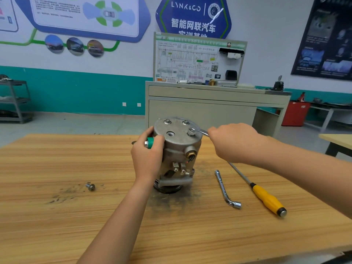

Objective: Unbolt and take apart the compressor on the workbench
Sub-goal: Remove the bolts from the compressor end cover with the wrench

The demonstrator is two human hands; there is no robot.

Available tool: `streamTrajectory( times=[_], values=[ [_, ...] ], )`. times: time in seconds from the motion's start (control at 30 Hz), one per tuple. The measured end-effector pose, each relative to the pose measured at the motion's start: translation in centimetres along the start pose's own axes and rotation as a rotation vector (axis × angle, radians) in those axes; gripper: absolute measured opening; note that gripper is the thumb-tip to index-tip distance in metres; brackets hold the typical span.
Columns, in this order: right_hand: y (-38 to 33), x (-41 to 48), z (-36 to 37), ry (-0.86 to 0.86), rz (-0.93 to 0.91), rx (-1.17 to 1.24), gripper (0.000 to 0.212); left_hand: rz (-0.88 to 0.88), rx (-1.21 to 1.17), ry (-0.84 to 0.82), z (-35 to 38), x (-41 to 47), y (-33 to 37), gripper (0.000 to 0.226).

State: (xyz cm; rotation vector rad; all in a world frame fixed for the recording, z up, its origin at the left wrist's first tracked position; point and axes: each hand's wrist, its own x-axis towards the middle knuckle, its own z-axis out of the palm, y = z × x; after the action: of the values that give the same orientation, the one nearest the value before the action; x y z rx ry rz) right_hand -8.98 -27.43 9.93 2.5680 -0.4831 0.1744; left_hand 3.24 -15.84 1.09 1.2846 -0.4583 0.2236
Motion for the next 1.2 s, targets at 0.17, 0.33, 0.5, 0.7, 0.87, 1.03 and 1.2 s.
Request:
streamTrajectory(
  times=[0.17, 0.33, 0.5, 0.7, 0.87, 1.03, 1.2],
  values=[
    [0.8, -0.2, 2.4, 0.302, -0.026, -0.044, 0.013, 0.002, -0.011, 0.017, -0.3, 0.1, 0.0, 0.029],
    [3.3, 0.6, 4.9, 0.670, -0.231, -0.036, 0.027, -0.039, -0.054, -0.043, -1.2, 1.1, -0.1, 0.026],
    [4.4, 5.6, 4.6, 0.753, -0.205, -0.057, 0.029, -0.031, -0.044, -0.115, -2.1, 2.0, -0.5, 0.030],
    [1.0, 12.6, 0.2, 0.468, -0.439, -0.095, 0.045, -0.017, 0.012, -0.189, -1.8, 2.9, -0.4, 0.026],
    [-0.5, 12.9, -0.4, 0.594, -0.433, -0.045, 0.037, -0.025, 0.012, -0.207, -2.2, 2.9, -0.3, 0.030],
    [-0.1, 9.9, -1.0, 0.668, 0.003, 0.751, 0.030, -0.009, -0.005, -0.171, -1.9, 1.9, 0.0, 0.029],
    [1.1, 2.1, 1.3, 0.414, 0.010, 0.478, 0.034, 0.006, -0.011, -0.104, -1.6, 1.0, -0.2, 0.024]
  ],
)
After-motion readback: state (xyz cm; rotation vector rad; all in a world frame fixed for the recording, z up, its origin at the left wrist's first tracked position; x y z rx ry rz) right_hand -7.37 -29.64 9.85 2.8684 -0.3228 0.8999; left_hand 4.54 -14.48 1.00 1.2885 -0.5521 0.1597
